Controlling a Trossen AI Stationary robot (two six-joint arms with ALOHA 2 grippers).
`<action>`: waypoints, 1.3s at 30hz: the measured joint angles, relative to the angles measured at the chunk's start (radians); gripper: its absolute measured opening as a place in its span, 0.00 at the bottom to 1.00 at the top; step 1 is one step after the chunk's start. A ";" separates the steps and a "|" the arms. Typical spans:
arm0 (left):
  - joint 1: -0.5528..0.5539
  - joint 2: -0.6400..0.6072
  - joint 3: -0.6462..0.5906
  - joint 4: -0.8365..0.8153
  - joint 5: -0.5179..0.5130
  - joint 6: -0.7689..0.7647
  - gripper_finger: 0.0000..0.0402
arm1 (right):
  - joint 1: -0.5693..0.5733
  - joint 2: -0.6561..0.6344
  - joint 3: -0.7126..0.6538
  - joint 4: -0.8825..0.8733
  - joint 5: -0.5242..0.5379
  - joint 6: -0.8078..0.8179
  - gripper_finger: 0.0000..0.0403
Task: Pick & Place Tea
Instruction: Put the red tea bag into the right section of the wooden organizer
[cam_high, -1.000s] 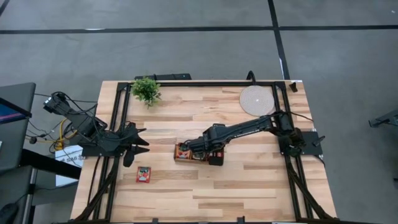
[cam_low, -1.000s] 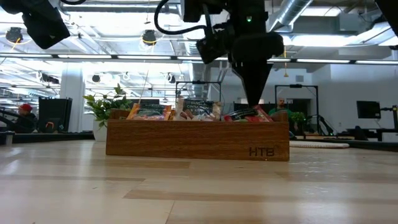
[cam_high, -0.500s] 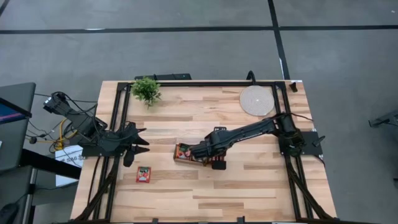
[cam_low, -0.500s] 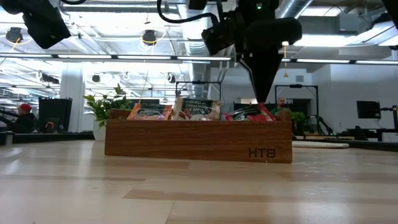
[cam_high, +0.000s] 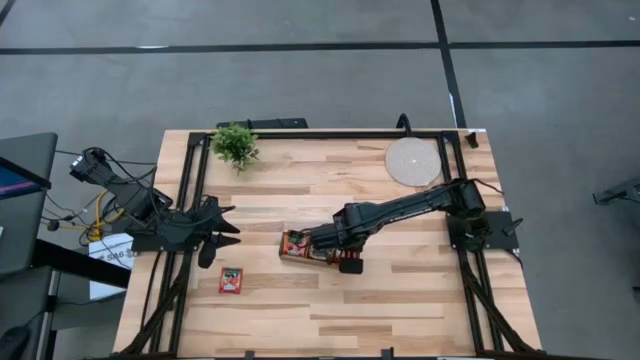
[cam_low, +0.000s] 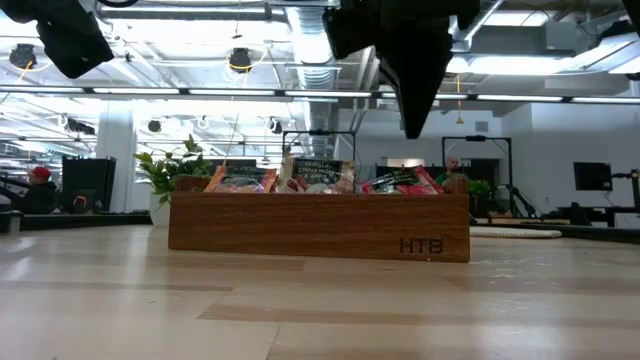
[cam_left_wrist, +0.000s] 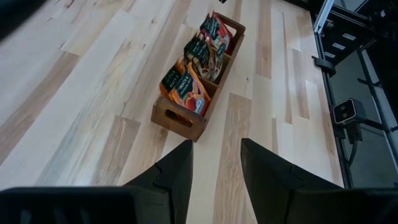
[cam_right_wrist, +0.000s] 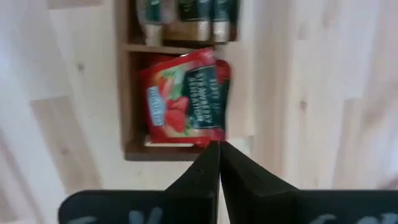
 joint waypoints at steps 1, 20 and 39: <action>0.000 0.000 0.000 0.000 0.000 0.000 0.31 | -0.005 0.000 0.000 0.000 -0.032 -0.017 0.02; 0.000 0.000 0.000 0.000 0.000 0.008 0.31 | -0.078 0.002 -0.040 0.038 -0.186 -0.186 0.26; 0.000 0.000 0.000 0.000 -0.005 0.030 0.31 | -0.088 0.004 -0.092 0.102 -0.221 -0.188 0.19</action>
